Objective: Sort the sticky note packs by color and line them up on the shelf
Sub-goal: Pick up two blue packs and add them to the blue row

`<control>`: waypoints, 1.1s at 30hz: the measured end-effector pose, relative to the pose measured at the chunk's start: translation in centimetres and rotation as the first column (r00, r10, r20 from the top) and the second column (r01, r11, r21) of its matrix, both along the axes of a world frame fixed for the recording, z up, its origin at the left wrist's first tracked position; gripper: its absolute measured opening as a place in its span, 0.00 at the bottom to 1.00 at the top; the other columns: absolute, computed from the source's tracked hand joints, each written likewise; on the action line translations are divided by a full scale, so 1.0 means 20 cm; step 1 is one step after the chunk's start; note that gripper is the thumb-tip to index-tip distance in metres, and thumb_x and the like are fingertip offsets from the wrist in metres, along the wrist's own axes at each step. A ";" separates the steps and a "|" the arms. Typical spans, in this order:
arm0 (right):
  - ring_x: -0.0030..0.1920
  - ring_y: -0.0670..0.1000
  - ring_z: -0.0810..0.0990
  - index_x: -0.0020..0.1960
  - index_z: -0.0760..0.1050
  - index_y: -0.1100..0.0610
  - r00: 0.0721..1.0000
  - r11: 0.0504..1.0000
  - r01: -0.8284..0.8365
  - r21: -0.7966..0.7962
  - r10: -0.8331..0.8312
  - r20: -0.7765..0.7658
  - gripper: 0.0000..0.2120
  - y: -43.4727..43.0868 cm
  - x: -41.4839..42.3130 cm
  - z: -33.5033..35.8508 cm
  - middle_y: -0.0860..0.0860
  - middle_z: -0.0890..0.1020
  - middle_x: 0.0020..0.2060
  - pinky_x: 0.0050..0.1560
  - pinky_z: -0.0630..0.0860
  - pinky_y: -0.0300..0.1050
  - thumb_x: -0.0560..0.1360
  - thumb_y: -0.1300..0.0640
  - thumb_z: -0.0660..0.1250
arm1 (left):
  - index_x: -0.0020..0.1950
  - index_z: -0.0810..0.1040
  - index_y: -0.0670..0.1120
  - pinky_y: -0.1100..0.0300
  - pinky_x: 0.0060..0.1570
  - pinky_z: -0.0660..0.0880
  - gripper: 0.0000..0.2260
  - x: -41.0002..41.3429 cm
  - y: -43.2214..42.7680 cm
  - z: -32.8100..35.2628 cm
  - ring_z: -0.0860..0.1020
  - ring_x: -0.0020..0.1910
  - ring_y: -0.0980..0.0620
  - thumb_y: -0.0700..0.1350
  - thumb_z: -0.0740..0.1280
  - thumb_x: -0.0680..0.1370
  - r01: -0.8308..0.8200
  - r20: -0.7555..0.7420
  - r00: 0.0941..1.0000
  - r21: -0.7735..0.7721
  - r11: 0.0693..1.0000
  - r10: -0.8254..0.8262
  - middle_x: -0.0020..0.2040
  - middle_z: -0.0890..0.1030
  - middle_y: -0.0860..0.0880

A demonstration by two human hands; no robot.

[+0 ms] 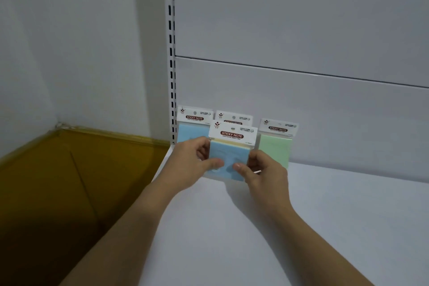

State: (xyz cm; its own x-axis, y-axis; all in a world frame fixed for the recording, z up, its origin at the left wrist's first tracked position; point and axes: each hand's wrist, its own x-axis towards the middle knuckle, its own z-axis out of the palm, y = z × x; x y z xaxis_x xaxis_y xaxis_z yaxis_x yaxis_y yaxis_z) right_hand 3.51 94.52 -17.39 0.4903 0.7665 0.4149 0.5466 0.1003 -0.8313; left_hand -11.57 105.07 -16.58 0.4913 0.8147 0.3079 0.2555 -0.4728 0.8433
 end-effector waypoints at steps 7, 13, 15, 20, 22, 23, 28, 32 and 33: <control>0.52 0.45 0.76 0.62 0.74 0.45 0.937 0.932 0.111 -0.346 0.018 0.350 0.21 -0.02 -0.04 -0.01 0.44 0.79 0.52 0.53 0.73 0.43 0.70 0.42 0.70 | 0.44 0.80 0.51 0.76 0.34 0.69 0.08 -0.05 0.09 -0.03 0.74 0.31 0.67 0.39 0.74 0.71 -0.144 0.076 0.987 0.013 0.989 0.143 0.35 0.78 0.56; 0.73 0.55 0.55 0.75 0.53 0.44 0.712 0.804 0.077 -0.590 0.370 0.597 0.43 -0.09 -0.19 -0.06 0.53 0.59 0.74 0.70 0.52 0.54 0.66 0.24 0.42 | 0.49 0.81 0.48 0.65 0.37 0.73 0.08 -0.14 0.21 -0.12 0.76 0.34 0.55 0.42 0.74 0.72 -0.331 0.039 0.942 -0.035 0.943 0.332 0.36 0.78 0.53; 0.76 0.58 0.41 0.76 0.42 0.46 0.662 0.724 0.082 -0.685 0.474 0.580 0.43 -0.10 -0.23 -0.11 0.57 0.45 0.77 0.74 0.40 0.59 0.68 0.25 0.36 | 0.48 0.80 0.50 0.66 0.35 0.73 0.08 -0.15 0.23 -0.13 0.76 0.33 0.57 0.43 0.74 0.71 -0.379 0.052 0.923 -0.043 0.925 0.380 0.35 0.78 0.55; 0.75 0.58 0.31 0.76 0.34 0.46 0.655 0.680 0.085 -0.728 0.512 0.556 0.41 -0.10 -0.22 -0.12 0.57 0.36 0.76 0.72 0.31 0.60 0.70 0.26 0.36 | 0.51 0.79 0.47 0.69 0.33 0.67 0.10 -0.12 0.23 -0.15 0.77 0.39 0.53 0.47 0.73 0.72 -0.478 0.009 0.878 0.051 0.877 0.479 0.41 0.79 0.51; 0.74 0.58 0.30 0.76 0.33 0.46 0.649 0.670 0.085 -0.738 0.524 0.551 0.42 -0.10 -0.22 -0.12 0.57 0.35 0.76 0.72 0.30 0.60 0.69 0.25 0.34 | 0.53 0.78 0.46 0.66 0.35 0.68 0.12 -0.10 0.24 -0.15 0.77 0.43 0.52 0.48 0.73 0.73 -0.500 -0.013 0.864 0.088 0.861 0.503 0.46 0.79 0.48; 0.74 0.58 0.30 0.76 0.33 0.46 0.647 0.665 0.085 -0.742 0.529 0.549 0.42 -0.10 -0.22 -0.11 0.57 0.35 0.76 0.72 0.30 0.60 0.68 0.25 0.34 | 0.54 0.78 0.46 0.63 0.37 0.70 0.13 -0.10 0.24 -0.14 0.77 0.43 0.51 0.48 0.73 0.73 -0.503 -0.020 0.862 0.097 0.859 0.507 0.47 0.79 0.48; 0.74 0.57 0.29 0.76 0.33 0.45 0.650 0.659 0.089 -0.747 0.530 0.545 0.41 -0.10 -0.23 -0.11 0.56 0.34 0.76 0.72 0.29 0.59 0.70 0.26 0.36 | 0.54 0.76 0.47 0.63 0.33 0.70 0.13 -0.08 0.23 -0.13 0.78 0.44 0.52 0.52 0.71 0.74 -0.523 -0.057 0.849 0.060 0.850 0.526 0.47 0.80 0.51; 0.73 0.55 0.27 0.75 0.31 0.44 0.660 0.655 0.091 -0.750 0.525 0.538 0.43 -0.09 -0.23 -0.11 0.54 0.33 0.75 0.71 0.28 0.58 0.66 0.24 0.32 | 0.55 0.76 0.48 0.63 0.34 0.72 0.14 -0.08 0.23 -0.13 0.78 0.44 0.52 0.52 0.71 0.74 -0.519 -0.056 0.851 0.052 0.853 0.521 0.46 0.80 0.50; 0.73 0.54 0.27 0.75 0.31 0.44 0.659 0.657 0.093 -0.748 0.523 0.541 0.43 -0.09 -0.23 -0.11 0.53 0.32 0.75 0.71 0.28 0.57 0.66 0.24 0.32 | 0.55 0.75 0.48 0.63 0.34 0.73 0.14 -0.08 0.23 -0.12 0.78 0.44 0.52 0.53 0.71 0.74 -0.522 -0.060 0.850 0.051 0.852 0.524 0.47 0.79 0.50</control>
